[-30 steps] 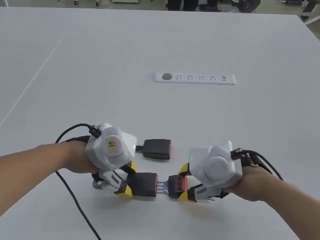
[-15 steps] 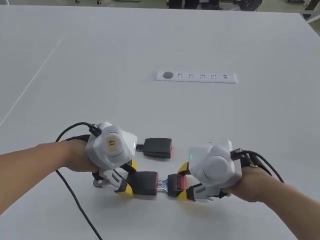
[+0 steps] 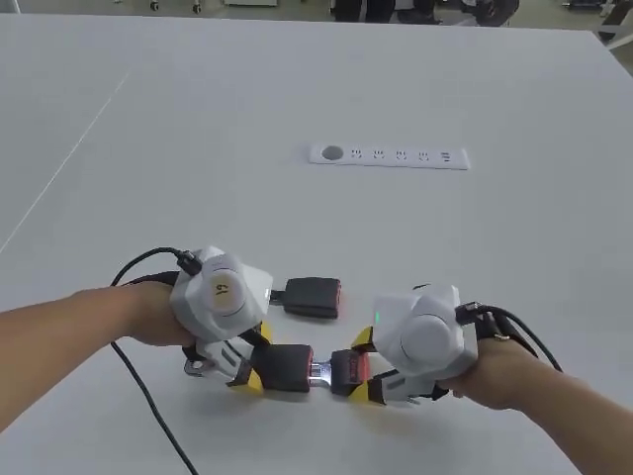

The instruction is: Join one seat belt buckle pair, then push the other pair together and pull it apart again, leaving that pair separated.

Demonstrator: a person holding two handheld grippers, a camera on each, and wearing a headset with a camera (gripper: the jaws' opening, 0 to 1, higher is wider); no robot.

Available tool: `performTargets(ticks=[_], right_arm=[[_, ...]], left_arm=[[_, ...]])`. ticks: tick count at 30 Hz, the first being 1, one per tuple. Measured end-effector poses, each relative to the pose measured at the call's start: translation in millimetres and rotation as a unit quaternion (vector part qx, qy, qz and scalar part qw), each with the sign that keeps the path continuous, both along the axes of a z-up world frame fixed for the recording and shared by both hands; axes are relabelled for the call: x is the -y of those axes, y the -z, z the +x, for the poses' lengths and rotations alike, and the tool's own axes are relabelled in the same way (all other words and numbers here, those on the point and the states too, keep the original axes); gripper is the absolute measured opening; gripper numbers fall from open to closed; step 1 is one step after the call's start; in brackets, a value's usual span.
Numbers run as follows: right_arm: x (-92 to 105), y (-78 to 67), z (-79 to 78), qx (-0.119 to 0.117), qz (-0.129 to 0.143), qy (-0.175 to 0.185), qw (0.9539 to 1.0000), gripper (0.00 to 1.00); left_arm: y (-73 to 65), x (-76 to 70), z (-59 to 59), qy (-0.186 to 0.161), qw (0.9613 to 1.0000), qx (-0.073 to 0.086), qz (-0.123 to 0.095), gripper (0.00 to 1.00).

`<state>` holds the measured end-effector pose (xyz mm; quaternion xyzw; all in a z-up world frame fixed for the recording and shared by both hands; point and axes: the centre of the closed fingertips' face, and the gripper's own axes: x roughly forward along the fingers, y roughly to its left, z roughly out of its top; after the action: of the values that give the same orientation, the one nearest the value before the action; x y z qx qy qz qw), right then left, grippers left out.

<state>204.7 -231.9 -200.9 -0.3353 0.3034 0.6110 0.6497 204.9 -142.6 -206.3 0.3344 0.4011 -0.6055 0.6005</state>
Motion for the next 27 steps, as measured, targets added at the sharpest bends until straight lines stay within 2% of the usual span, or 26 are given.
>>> performTargets(ticks=[9, 27], right_arm=[[-1.2, 0.3, 0.6, 0.002, -0.005, -0.006, 1.0, 0.29], [-6.9, 2.0, 1.0, -0.005, -0.011, 0.01, 0.9999, 0.29]], left_arm=[[-1.2, 1.0, -0.9, -0.001, 1.0, 0.001, -0.002, 0.3], [0.2, 0.0, 0.4, -0.006, 1.0, -0.001, -0.005, 0.3]])
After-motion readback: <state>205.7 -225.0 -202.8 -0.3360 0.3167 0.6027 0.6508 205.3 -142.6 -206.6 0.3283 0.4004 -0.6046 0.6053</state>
